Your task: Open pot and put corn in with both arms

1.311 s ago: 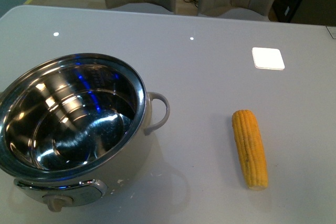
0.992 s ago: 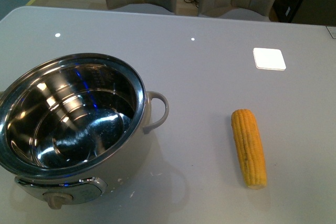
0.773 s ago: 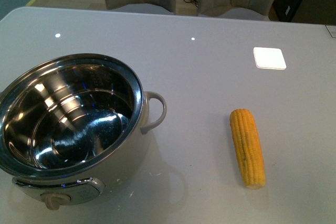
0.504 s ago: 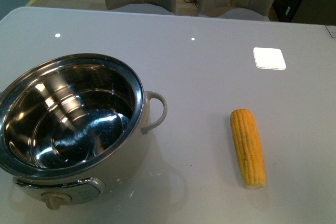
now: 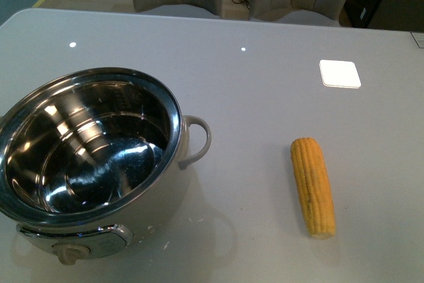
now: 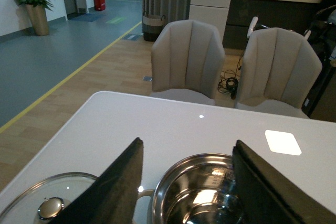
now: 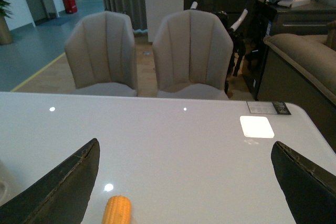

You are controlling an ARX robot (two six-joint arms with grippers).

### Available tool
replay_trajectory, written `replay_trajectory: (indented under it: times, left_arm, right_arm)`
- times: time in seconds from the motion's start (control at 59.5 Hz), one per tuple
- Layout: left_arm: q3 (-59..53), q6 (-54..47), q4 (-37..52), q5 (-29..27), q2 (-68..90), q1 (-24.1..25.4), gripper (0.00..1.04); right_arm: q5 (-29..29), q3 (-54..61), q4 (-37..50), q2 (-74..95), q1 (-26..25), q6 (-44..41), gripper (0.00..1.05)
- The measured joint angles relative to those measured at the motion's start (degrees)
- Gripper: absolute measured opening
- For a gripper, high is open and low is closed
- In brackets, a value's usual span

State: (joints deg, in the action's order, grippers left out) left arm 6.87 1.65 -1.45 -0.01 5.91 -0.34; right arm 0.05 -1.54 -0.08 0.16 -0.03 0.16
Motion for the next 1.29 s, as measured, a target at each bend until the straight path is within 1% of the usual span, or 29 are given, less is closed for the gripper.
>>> replay_trajectory:
  times: [0.118,0.135,0.168,0.185,0.235,0.269,0.538,0.639,0.908,0.925,1.009,1.026,1.11,1.127,1.227,1.244,1.295]
  left_arm:
    - [-1.25,-0.59,0.39,-0.02,-1.03,0.04,0.29]
    - [-1.33,-0.59,0.39,-0.02,-1.09,0.04,0.27]
    - [-1.68,-0.7,0.48,-0.02,-1.38,0.04,0.2]
    - [-1.75,-0.74,0.48,-0.02,-1.42,0.04,0.18]
    - [-2.29,-0.81,0.66,0.0,-1.77,0.04,0.08]
    - [-2.51,-0.79,0.7,0.0,-1.95,0.04,0.03]
    - [-3.93,-1.01,0.83,-0.02,-3.26,0.04,0.03]
    - [-6.05,-1.01,1.14,-0.02,-5.31,0.07,0.03]
    - [-6.08,-1.03,1.14,-0.04,-5.6,0.09,0.03]
    - [-6.08,-0.98,1.14,-0.04,-5.6,0.09,0.05]
    - [-6.08,-1.03,1.14,-0.04,-5.6,0.09,0.23]
    - [-6.08,-1.03,1.14,-0.04,-5.6,0.09,0.25]
    - [-6.08,-1.03,1.14,-0.04,-5.6,0.09,0.42]
    - [-6.08,-1.03,1.14,-0.04,-5.6,0.09,0.44]
    - [-6.08,-1.03,1.14,-0.04,-5.6,0.09,0.66]
    - [-6.08,-1.03,1.14,-0.04,-5.6,0.09,0.67]
    - [-6.08,-1.03,1.14,-0.04,-5.6,0.09,0.78]
  right_arm:
    - [-0.02,0.0,0.0,0.0,0.0,0.0,0.96]
    - [-0.02,0.0,0.0,0.0,0.0,0.0,0.96]
    - [-0.02,0.0,0.0,0.0,0.0,0.0,0.96]
    - [0.0,0.0,0.0,0.0,0.0,0.0,0.96]
    - [0.0,0.0,0.0,0.0,0.0,0.0,0.96]
    - [-0.02,0.0,0.0,0.0,0.0,0.0,0.96]
    - [-0.02,0.0,0.0,0.0,0.0,0.0,0.96]
    - [0.0,0.0,0.0,0.0,0.0,0.0,0.96]
    - [-0.02,0.0,0.0,0.0,0.0,0.0,0.96]
    - [-0.02,0.0,0.0,0.0,0.0,0.0,0.96]
    - [-0.02,0.0,0.0,0.0,0.0,0.0,0.96]
    - [-0.02,0.0,0.0,0.0,0.0,0.0,0.96]
    - [-0.02,0.0,0.0,0.0,0.0,0.0,0.96]
    - [-0.02,0.0,0.0,0.0,0.0,0.0,0.96]
    - [-0.02,0.0,0.0,0.0,0.0,0.0,0.96]
    - [-0.02,0.0,0.0,0.0,0.0,0.0,0.96]
    - [-0.02,0.0,0.0,0.0,0.0,0.0,0.96]
